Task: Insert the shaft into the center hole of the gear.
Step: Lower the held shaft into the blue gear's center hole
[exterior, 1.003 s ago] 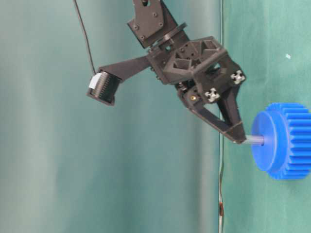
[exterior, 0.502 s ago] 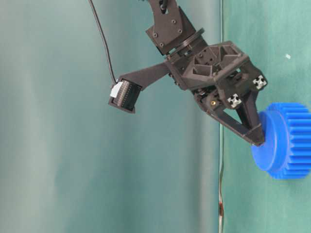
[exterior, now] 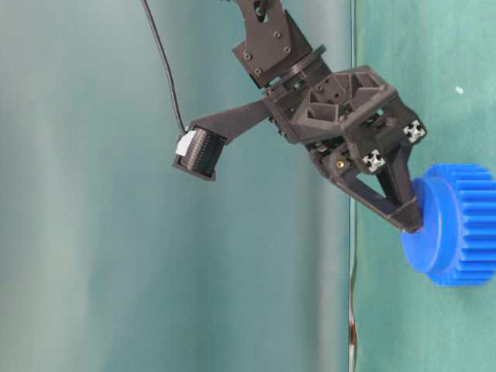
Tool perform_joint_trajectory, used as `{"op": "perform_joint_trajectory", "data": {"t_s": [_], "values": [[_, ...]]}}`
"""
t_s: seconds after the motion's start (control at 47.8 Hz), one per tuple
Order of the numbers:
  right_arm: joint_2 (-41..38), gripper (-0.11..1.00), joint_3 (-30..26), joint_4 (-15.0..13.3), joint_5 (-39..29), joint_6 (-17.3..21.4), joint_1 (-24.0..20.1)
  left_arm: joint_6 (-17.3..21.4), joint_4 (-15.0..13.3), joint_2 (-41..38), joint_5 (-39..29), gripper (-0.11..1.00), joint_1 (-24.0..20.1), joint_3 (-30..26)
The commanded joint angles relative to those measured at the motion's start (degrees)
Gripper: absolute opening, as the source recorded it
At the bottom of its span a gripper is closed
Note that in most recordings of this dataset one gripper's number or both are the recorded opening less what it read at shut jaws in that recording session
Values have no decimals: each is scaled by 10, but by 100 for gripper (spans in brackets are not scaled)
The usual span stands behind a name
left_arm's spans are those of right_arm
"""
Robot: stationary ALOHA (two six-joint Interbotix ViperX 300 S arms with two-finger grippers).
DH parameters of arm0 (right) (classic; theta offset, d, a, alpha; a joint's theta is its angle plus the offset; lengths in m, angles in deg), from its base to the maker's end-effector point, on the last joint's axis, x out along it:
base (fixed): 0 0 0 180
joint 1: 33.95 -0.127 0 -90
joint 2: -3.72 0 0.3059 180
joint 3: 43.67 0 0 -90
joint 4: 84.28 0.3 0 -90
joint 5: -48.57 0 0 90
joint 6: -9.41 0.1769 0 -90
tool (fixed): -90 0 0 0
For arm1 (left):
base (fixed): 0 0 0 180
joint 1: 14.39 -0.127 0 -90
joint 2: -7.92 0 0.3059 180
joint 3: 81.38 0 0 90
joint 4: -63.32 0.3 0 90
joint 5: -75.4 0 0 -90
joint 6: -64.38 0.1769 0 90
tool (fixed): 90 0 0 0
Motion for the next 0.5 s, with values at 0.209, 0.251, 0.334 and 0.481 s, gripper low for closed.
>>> {"op": "perform_joint_trajectory", "data": {"t_s": [0.209, 0.251, 0.334, 0.481], "values": [[9, 22, -11, 1, 4, 2, 0, 0, 2, -4, 3, 0, -1, -14], [10, 31, -12, 1, 4, 2, 0, 0, 1, -4, 3, 0, -2, -14], [16, 56, -12, 1, 4, 2, 1, 0, 1, -4, 3, 0, -1, -14], [39, 93, -10, 1, 0, 2, 0, 0, 1, -4, 3, 0, -2, -14]]}}
